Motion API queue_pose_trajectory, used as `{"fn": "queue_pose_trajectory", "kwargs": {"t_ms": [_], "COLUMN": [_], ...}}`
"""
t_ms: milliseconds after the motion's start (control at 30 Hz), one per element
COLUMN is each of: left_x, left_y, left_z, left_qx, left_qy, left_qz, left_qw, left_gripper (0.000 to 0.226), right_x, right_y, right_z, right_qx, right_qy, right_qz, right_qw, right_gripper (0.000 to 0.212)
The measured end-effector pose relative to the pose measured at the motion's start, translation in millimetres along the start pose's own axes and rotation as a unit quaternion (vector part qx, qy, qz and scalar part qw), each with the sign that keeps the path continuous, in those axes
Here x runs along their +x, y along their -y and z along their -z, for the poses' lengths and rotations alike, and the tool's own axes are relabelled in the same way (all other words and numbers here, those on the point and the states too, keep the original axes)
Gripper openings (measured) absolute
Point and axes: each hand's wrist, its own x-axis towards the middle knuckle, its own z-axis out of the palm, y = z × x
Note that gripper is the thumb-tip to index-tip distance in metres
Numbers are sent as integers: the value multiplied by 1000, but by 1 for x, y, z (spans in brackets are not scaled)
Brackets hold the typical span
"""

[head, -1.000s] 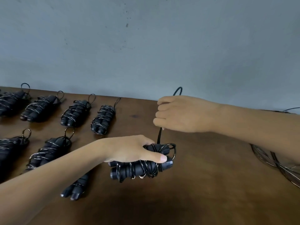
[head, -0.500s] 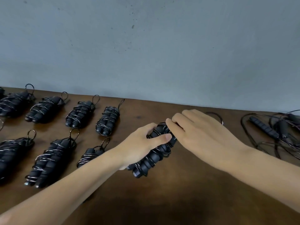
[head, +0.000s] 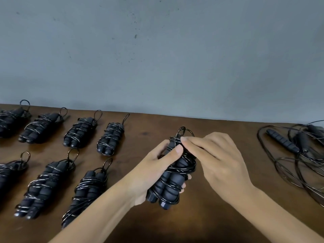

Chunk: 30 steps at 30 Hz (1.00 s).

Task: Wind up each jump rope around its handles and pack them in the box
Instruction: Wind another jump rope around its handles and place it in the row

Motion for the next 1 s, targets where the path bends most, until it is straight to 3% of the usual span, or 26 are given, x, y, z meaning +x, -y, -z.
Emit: {"fn": "queue_pose_trajectory", "kwargs": {"t_ms": [133,233,300,400,500,633,700,733,767,833,867,1000], "left_x": [0,-8,2,12,12,2,6,7,6,5,5,5], "left_y": [-4,-5,-6,3,5,10,11,12,13,16,17,21], "left_z": [2,5,1,-4,-12,-6,-3,0,1,4,5,12], "left_qx": [7,10,-13,4,-21,71,122,138,146,135,123,129], "left_qy": [23,74,59,12,-75,-114,-140,-154,-165,-172,-175,-207], "left_qz": [4,47,61,33,-13,-119,-139,-142,-145,-139,-132,-130], "left_qw": [1000,996,996,999,997,984,973,968,965,966,968,961], "left_gripper": [47,64,69,60,50,36,31,29,27,27,27,28], "right_x": [0,-5,-7,-9,-13,-17,-17,-15,-13,-5,-2,-5], "right_y": [5,6,6,9,6,16,30,36,40,45,47,51], "right_z": [-9,-16,-19,-22,-26,-28,-30,-31,-31,-28,-24,-20], "right_qx": [41,60,74,88,99,99,154,215,304,491,542,622], "right_qy": [-42,-48,-53,-62,-79,-12,17,16,-5,-67,-85,-93], "right_qz": [-40,-46,-47,-41,-120,-292,-417,-482,-538,-604,-607,-580], "right_qw": [997,996,995,993,985,951,896,849,786,624,575,518], "right_gripper": [30,27,29,26,23,53,59,61,62,59,54,30]}}
